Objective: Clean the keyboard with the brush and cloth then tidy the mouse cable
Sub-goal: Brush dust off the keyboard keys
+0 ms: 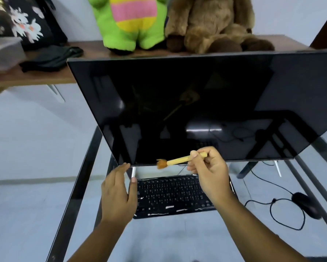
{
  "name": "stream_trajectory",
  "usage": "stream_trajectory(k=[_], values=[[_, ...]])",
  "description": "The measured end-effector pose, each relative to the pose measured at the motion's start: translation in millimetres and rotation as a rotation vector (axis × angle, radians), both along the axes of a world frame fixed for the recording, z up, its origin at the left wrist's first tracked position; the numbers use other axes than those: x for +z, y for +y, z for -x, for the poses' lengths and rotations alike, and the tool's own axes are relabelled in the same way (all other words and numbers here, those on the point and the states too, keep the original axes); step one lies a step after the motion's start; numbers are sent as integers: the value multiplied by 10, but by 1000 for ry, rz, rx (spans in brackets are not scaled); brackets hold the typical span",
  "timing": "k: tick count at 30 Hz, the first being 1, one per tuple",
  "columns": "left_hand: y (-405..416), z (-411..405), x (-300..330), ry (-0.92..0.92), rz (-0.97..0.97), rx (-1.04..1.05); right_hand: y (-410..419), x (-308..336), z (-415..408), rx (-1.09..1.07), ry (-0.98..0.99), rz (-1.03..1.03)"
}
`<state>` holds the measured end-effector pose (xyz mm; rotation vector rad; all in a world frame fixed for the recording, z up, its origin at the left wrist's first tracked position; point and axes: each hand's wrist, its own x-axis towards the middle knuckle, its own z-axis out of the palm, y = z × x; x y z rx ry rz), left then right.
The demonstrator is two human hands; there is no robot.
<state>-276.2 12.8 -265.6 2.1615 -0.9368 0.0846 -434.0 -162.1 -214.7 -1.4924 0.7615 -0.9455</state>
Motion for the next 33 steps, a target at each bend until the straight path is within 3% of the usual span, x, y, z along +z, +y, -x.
stream_trajectory(k=[11, 19, 24, 33], values=[[212, -108, -864, 254, -364, 19, 114, -755, -138, -69, 158, -176], [257, -210, -1115, 411, -421, -98, 256, -1098, -305, -43, 265, -255], [299, -205, -1167, 452, -461, -171, 392, -1163, -427, -27, 211, -237], [424, -250, -1264, 431, -530, -220, 549, -1308, -649, -50, 204, -176]])
